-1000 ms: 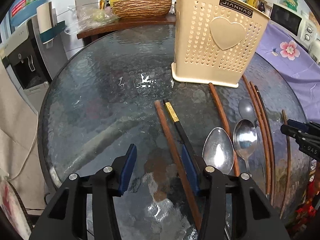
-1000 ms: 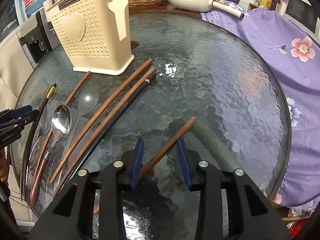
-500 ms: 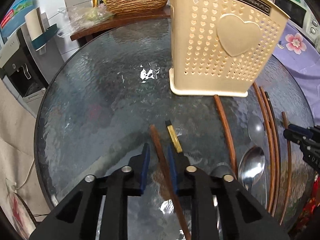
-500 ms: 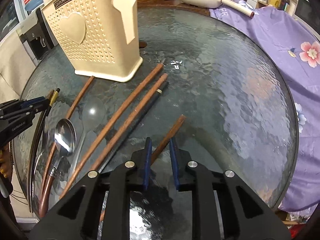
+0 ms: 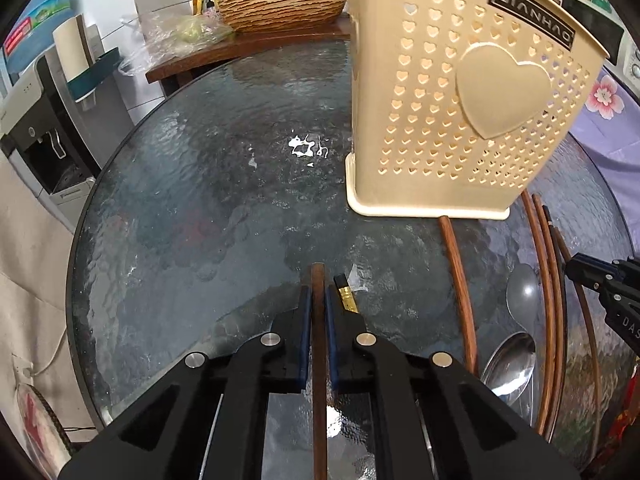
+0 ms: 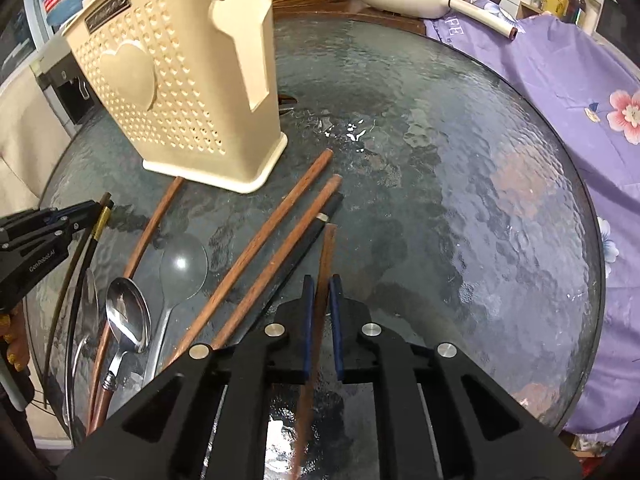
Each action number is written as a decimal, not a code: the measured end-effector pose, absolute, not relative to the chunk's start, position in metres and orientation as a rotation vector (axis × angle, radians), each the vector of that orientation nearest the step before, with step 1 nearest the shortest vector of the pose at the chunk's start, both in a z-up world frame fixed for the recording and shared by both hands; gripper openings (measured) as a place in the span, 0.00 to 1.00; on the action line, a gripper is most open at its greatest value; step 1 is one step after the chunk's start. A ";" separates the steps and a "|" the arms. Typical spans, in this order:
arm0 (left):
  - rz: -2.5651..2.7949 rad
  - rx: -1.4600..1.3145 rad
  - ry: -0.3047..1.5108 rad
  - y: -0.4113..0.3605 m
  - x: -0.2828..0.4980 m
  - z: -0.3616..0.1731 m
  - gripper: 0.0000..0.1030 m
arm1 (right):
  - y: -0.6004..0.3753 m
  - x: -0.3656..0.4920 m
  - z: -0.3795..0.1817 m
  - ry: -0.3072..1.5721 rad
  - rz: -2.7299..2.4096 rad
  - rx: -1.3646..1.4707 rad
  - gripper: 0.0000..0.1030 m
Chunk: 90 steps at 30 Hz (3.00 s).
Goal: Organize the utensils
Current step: 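Grasp a wooden chopstick with the right tool while the left tool grasps another wooden chopstick, then lift both held wooden chopsticks up over the cream utensil holder, then lower the chopsticks into the holder and open both tools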
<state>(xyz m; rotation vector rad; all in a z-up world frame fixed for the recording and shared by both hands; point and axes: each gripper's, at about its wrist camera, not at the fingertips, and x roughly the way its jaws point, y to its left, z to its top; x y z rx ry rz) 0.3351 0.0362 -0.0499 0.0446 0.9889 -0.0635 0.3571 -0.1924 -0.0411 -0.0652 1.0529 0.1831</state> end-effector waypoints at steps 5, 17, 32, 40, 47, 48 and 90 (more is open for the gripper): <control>-0.045 0.024 0.956 0.043 0.336 -0.042 0.07 | -0.208 0.368 -0.038 1.035 0.206 -0.009 0.07; -0.079 -0.025 0.858 0.050 0.325 -0.004 0.07 | -0.222 0.355 0.000 0.881 0.282 0.050 0.07; -0.152 -0.073 0.733 0.050 0.294 0.049 0.07 | -0.238 0.315 0.069 0.703 0.407 0.117 0.07; -0.181 -0.091 0.650 0.052 0.270 0.081 0.07 | -0.238 0.293 0.101 0.628 0.487 0.116 0.07; -0.212 -0.073 0.582 0.048 0.250 0.109 0.07 | -0.234 0.284 0.118 0.613 0.527 0.103 0.07; -0.215 -0.069 0.574 0.047 0.247 0.112 0.07 | -0.234 0.284 0.120 0.612 0.530 0.103 0.07; -0.119 -0.184 0.252 0.027 0.332 0.212 0.06 | -0.166 0.386 0.212 0.311 0.334 0.099 0.07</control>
